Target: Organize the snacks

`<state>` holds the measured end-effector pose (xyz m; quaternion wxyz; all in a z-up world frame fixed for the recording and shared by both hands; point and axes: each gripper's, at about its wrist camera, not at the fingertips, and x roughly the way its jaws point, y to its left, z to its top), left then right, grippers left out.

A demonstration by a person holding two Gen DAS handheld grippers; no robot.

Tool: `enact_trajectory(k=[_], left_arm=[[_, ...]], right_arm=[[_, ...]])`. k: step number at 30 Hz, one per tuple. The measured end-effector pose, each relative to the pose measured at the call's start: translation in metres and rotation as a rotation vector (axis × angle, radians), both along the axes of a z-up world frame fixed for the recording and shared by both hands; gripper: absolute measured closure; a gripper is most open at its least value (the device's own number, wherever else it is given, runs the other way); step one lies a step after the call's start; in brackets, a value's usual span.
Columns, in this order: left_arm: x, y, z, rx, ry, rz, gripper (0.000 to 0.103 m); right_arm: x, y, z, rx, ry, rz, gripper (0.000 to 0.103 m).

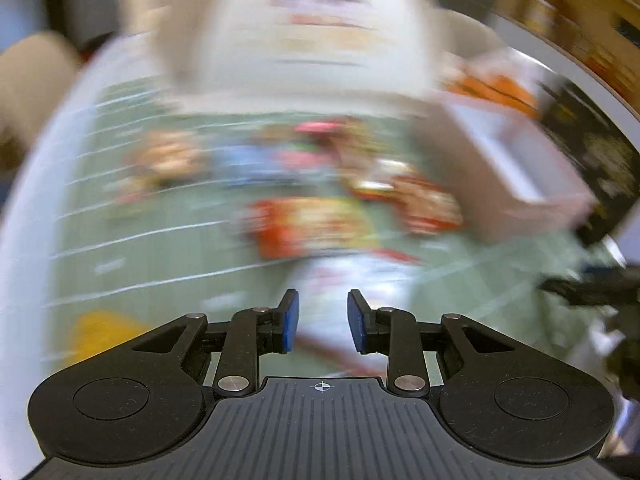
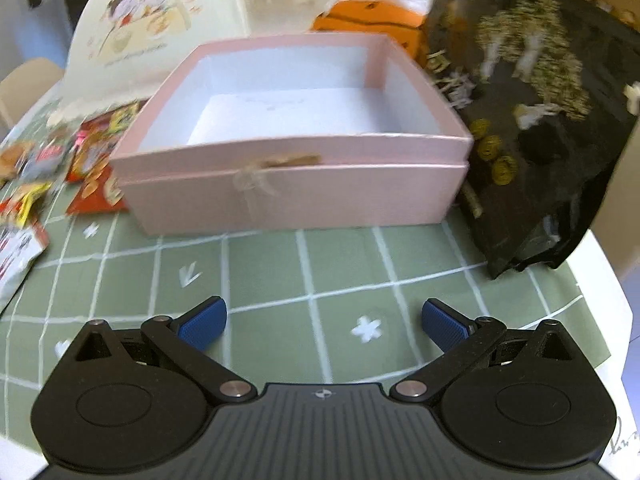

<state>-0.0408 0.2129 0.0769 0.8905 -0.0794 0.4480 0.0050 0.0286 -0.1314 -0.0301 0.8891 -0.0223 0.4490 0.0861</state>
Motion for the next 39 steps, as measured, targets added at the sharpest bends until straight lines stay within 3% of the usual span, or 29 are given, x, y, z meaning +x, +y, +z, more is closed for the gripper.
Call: enact_trajectory(k=[2, 5, 7, 12, 15, 19, 22, 25, 30, 33, 34, 35, 36, 37, 39], left_arm=[[-0.015, 0.046, 0.002, -0.014, 0.007, 0.106, 0.072], [-0.033, 0.103, 0.001, -0.018, 0.039, 0.27, 0.072], [-0.044, 0.132, -0.004, -0.075, 0.053, 0.328, 0.072], [-0.056, 0.143, -0.021, -0.147, 0.086, 0.246, 0.071], [-0.055, 0.136, -0.026, -0.146, 0.078, 0.181, 0.071], [-0.049, 0.122, -0.027, -0.103, 0.063, 0.098, 0.071], [-0.047, 0.123, -0.027, -0.092, 0.051, 0.098, 0.071], [-0.048, 0.135, -0.026, -0.155, 0.034, 0.124, 0.071], [-0.044, 0.151, -0.024, -0.251, 0.013, 0.144, 0.071], [-0.042, 0.156, -0.022, -0.262, 0.007, 0.143, 0.071], [-0.041, 0.158, -0.021, -0.26, 0.007, 0.145, 0.071], [-0.04, 0.16, -0.02, -0.258, 0.008, 0.149, 0.071], [-0.039, 0.162, -0.019, -0.256, 0.008, 0.154, 0.071], [-0.039, 0.164, -0.018, -0.257, 0.003, 0.15, 0.071], [-0.036, 0.17, -0.016, -0.271, -0.023, 0.141, 0.071]], right_arm=[[-0.002, 0.015, 0.01, -0.018, 0.039, 0.023, 0.009], [-0.023, 0.038, 0.032, -0.062, -0.066, 0.024, 0.009], [-0.034, 0.057, 0.045, -0.077, -0.121, 0.036, 0.009], [-0.051, 0.121, 0.067, -0.056, -0.204, 0.102, 0.009], [-0.049, 0.161, 0.076, -0.056, -0.182, 0.204, 0.009], [-0.034, 0.213, 0.095, 0.021, -0.129, 0.309, 0.009], [-0.007, 0.264, 0.111, 0.08, -0.073, 0.369, 0.009], [0.033, 0.319, 0.112, 0.142, 0.018, 0.382, 0.009], [0.098, 0.418, 0.1, 0.031, -0.012, 0.391, 0.009], [0.136, 0.46, 0.083, -0.004, 0.042, 0.384, 0.009], [0.145, 0.469, 0.076, -0.026, 0.067, 0.377, 0.018], [0.152, 0.475, 0.069, -0.042, 0.102, 0.381, 0.037], [0.154, 0.475, 0.064, -0.047, 0.14, 0.39, 0.049], [0.153, 0.471, 0.06, -0.045, 0.186, 0.396, 0.055], [0.136, 0.454, 0.061, -0.003, 0.216, 0.42, 0.057]])
